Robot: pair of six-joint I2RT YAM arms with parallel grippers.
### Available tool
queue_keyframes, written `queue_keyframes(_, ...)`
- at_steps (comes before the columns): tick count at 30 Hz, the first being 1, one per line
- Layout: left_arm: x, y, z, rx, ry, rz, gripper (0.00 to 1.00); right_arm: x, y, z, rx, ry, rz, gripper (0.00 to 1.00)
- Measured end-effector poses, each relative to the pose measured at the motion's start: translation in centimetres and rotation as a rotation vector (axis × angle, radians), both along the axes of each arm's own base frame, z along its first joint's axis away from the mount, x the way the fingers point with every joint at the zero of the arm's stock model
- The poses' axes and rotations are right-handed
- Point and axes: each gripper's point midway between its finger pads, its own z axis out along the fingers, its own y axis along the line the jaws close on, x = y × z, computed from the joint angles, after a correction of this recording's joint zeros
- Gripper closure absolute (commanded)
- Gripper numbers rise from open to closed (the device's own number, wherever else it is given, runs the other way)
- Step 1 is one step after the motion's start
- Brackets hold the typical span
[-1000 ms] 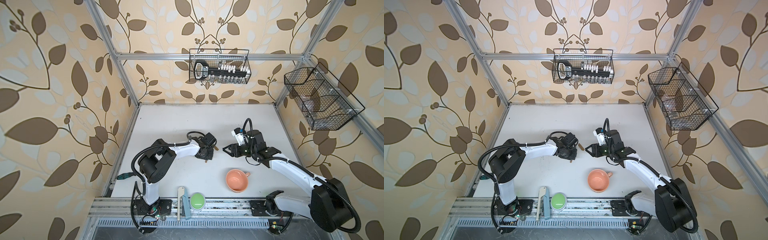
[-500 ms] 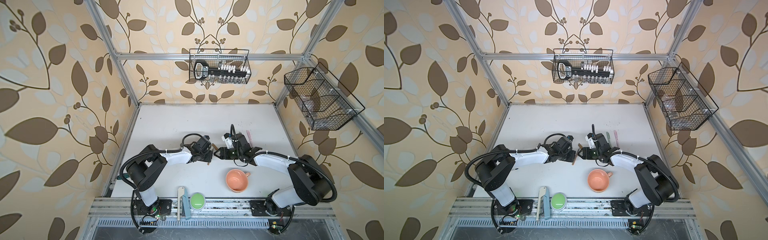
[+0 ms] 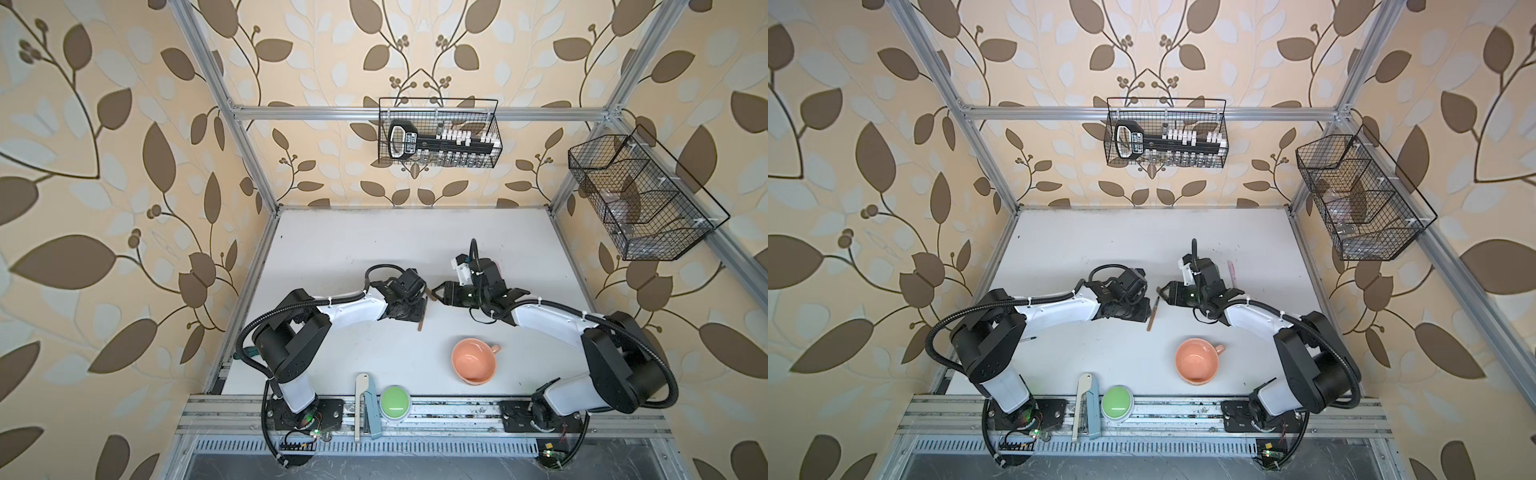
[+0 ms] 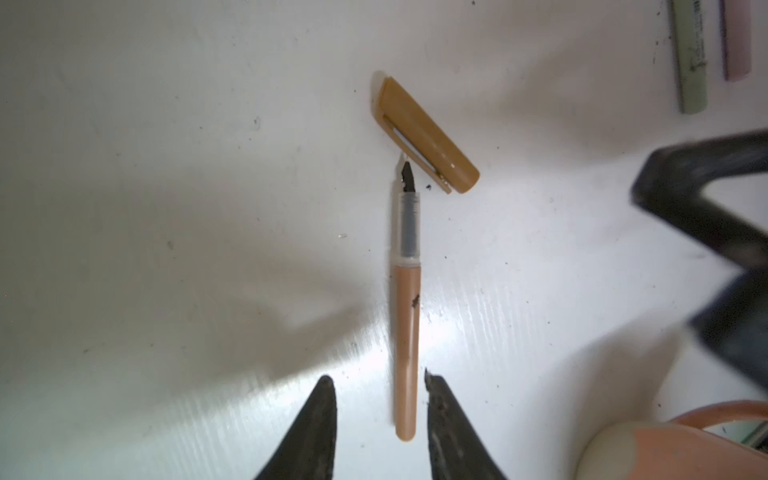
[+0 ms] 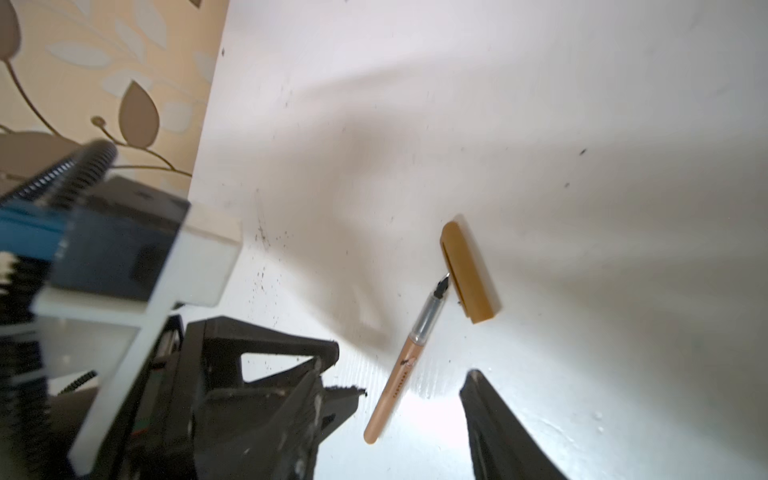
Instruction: Insert the pens into the pen caps
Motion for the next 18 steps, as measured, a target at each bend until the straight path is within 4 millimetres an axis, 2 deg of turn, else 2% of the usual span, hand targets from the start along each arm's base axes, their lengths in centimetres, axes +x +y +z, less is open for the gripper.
queue_keyframes(3,-0.5,-1.4,0.6,0.035,0.017,-0.016,0.62,0.5,-2.2,1.8,0.011,-0.05,-0.06,0.43)
queue_keyframes(7,-1.3,-2.4,-0.7,0.086,0.063,-0.035,0.69,0.5,-4.6,2.7,0.007,-0.077,-0.12,0.43)
queue_keyframes(13,-2.3,-1.1,-3.4,0.2,0.148,-0.031,0.71,-0.4,-5.8,2.4,-0.008,-0.07,-0.137,0.43)
queue_keyframes(18,-2.1,-0.9,-3.6,0.233,0.153,-0.025,0.71,-0.8,-6.2,1.7,-0.015,-0.051,-0.142,0.43)
